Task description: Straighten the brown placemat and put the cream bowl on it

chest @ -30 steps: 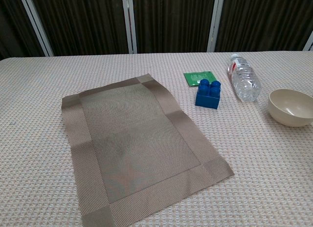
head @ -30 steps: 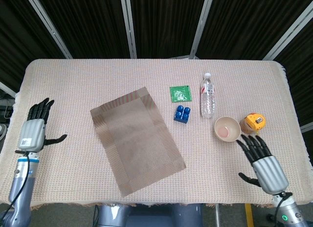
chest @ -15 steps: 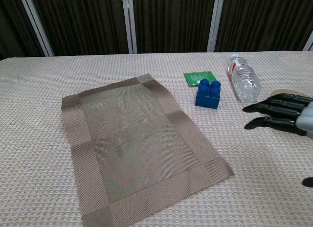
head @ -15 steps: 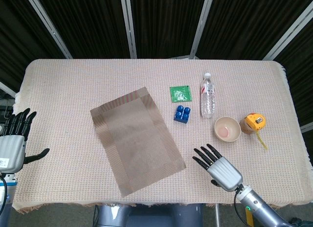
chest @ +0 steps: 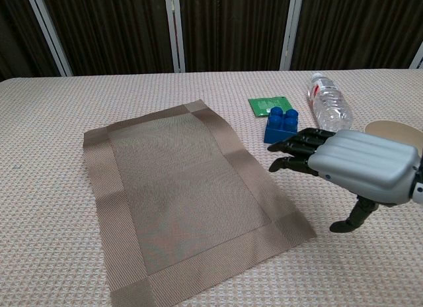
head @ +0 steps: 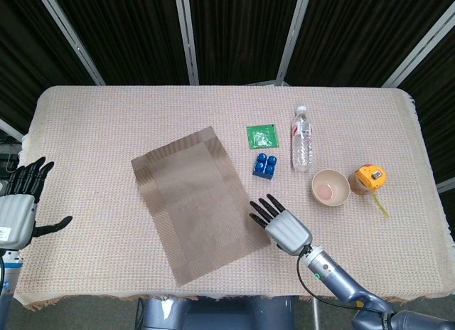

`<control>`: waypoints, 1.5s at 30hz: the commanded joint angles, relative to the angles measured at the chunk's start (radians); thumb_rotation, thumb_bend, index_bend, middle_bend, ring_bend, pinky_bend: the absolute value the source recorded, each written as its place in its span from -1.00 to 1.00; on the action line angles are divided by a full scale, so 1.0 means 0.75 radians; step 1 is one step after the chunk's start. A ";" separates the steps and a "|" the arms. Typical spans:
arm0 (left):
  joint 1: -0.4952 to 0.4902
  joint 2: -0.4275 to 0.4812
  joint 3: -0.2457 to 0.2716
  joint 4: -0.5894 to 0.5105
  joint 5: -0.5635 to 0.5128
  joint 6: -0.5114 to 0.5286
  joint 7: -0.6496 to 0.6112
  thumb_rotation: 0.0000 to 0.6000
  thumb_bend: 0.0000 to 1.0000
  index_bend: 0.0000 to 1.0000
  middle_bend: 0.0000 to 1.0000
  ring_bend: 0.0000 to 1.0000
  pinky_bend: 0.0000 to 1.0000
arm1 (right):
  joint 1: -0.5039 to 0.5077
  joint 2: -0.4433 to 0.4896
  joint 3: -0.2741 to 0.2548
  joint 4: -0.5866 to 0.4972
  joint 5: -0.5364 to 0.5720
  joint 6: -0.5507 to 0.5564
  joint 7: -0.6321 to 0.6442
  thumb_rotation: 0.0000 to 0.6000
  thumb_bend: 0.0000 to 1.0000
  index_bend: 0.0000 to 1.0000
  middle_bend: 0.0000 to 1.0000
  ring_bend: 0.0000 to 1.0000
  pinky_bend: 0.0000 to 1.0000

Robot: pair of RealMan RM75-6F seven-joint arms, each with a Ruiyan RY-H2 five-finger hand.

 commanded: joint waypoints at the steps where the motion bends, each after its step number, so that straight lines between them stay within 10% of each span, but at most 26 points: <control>1: -0.003 0.002 -0.001 0.000 -0.008 -0.010 -0.007 1.00 -1.00 -1.00 -1.00 -1.00 -1.00 | 0.010 -0.026 -0.006 0.018 0.020 -0.009 -0.006 1.00 -1.00 -0.70 -1.00 -1.00 -1.00; 32: -0.024 0.002 0.004 0.012 -0.041 -0.066 -0.021 1.00 -1.00 -1.00 -1.00 -1.00 -1.00 | 0.089 -0.207 -0.026 0.144 0.116 0.007 0.024 1.00 -1.00 -0.68 -1.00 -1.00 -1.00; 45: -0.028 0.006 0.014 0.015 -0.002 -0.070 -0.047 1.00 -1.00 -1.00 -1.00 -1.00 -1.00 | 0.100 -0.247 -0.057 0.234 0.051 0.111 0.163 1.00 -0.63 -0.64 -1.00 -1.00 -1.00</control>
